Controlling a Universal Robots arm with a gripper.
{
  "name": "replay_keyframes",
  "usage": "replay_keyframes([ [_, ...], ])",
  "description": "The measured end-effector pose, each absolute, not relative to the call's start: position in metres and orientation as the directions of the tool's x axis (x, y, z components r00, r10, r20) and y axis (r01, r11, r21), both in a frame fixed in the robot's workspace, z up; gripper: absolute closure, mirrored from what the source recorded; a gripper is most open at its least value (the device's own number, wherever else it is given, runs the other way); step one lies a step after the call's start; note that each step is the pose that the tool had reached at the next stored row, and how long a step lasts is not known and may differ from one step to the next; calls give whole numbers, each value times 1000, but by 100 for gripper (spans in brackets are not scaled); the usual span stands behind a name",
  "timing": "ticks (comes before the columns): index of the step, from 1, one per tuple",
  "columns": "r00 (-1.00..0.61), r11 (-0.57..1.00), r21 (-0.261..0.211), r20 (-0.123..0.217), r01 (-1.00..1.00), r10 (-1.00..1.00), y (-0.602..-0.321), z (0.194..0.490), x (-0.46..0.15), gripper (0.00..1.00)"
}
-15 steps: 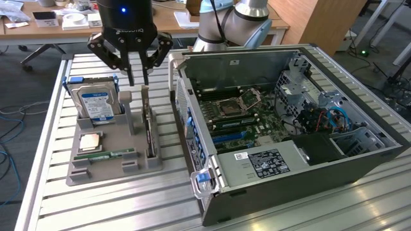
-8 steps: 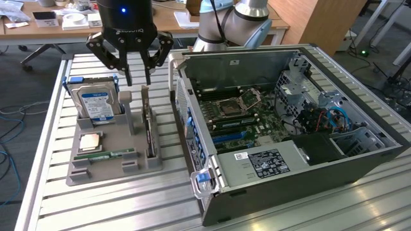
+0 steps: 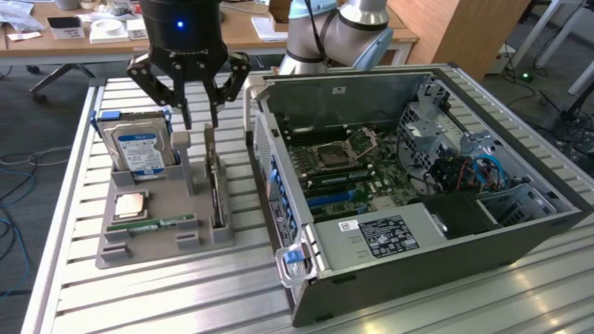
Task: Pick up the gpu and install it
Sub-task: 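Pick up the gpu and move the gpu toward the slot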
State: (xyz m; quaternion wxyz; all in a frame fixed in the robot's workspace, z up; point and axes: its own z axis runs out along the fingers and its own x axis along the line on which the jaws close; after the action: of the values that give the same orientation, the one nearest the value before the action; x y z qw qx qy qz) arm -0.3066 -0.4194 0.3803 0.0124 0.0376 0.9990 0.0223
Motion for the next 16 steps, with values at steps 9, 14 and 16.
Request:
replay_keyframes([
  [9,-997,996,46,-23,75,76,-419,371,-307,58],
  [14,-997,996,45,-23,75,76,-419,367,-307,58],
  [16,-997,996,46,-23,75,76,-419,365,-307,58],
])
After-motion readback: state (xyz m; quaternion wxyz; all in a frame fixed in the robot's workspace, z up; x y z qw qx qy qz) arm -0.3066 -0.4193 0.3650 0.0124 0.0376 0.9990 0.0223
